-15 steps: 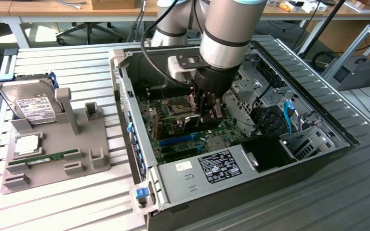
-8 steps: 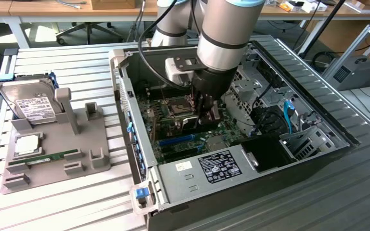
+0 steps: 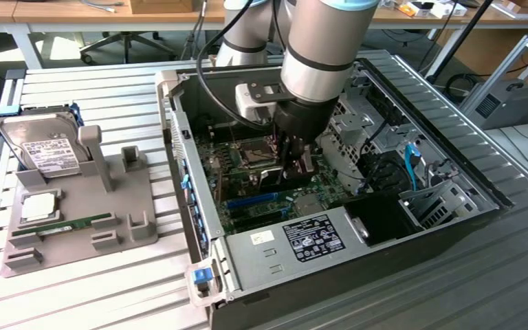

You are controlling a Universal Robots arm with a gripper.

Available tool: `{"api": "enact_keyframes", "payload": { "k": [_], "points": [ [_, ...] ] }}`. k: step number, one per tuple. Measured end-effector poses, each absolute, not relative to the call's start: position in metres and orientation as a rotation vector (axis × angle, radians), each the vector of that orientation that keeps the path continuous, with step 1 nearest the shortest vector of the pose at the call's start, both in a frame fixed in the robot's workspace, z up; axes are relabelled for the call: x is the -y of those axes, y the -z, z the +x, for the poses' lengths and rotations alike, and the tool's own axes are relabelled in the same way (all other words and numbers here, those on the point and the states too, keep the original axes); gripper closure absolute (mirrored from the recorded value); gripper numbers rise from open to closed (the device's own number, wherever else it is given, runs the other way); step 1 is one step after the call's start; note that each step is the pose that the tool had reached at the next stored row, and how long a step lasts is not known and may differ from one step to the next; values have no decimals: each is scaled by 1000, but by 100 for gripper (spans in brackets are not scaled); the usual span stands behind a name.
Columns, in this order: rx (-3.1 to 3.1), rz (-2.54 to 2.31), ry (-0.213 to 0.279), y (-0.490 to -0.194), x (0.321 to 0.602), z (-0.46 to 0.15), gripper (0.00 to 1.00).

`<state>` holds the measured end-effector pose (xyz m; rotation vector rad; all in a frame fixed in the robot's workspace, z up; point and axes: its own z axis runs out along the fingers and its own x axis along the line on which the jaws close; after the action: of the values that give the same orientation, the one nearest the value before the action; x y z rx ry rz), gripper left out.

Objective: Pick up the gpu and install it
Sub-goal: 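Insert the gpu into the slot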

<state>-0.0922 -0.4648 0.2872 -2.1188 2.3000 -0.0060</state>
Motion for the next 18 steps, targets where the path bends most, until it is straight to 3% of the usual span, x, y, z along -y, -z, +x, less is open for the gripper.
{"api": "enact_keyframes", "payload": {
  "k": [18],
  "points": [
    [-2300,-2119,6,-282,465,-97,73]
  ]
}}
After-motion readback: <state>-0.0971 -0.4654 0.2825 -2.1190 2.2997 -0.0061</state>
